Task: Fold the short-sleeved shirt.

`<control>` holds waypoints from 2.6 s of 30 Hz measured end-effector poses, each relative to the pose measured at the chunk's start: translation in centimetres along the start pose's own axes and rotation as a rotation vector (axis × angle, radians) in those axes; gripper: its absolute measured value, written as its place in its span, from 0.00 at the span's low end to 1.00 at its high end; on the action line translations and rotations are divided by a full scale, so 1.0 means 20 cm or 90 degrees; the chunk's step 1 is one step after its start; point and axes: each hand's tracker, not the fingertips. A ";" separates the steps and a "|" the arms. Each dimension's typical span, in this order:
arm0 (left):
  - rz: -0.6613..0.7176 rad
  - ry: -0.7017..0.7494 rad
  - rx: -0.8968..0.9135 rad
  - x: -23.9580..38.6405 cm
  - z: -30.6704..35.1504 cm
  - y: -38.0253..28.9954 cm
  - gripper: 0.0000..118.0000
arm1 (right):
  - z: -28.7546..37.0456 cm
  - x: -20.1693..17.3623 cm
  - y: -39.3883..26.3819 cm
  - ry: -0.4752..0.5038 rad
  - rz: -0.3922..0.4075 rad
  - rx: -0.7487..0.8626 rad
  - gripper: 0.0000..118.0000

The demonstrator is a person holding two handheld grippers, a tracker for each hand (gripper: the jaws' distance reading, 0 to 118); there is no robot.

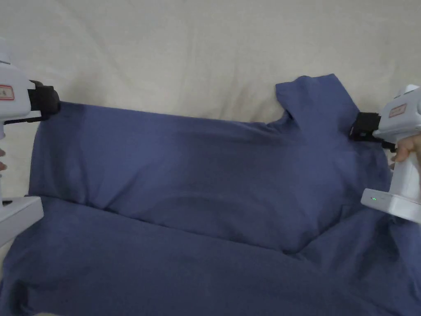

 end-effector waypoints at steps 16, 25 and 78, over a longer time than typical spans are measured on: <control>0.009 -0.046 0.076 -0.08 0.58 -0.12 0.01 | 1.19 0.20 -0.34 0.132 0.097 0.187 0.02; 0.038 -0.034 0.045 -0.19 0.84 -0.62 0.01 | 1.35 0.49 -1.10 0.121 0.007 0.167 0.02; 0.167 -0.159 0.062 -0.46 1.00 -0.86 1.00 | 1.66 -0.04 -1.39 0.115 0.067 0.475 0.02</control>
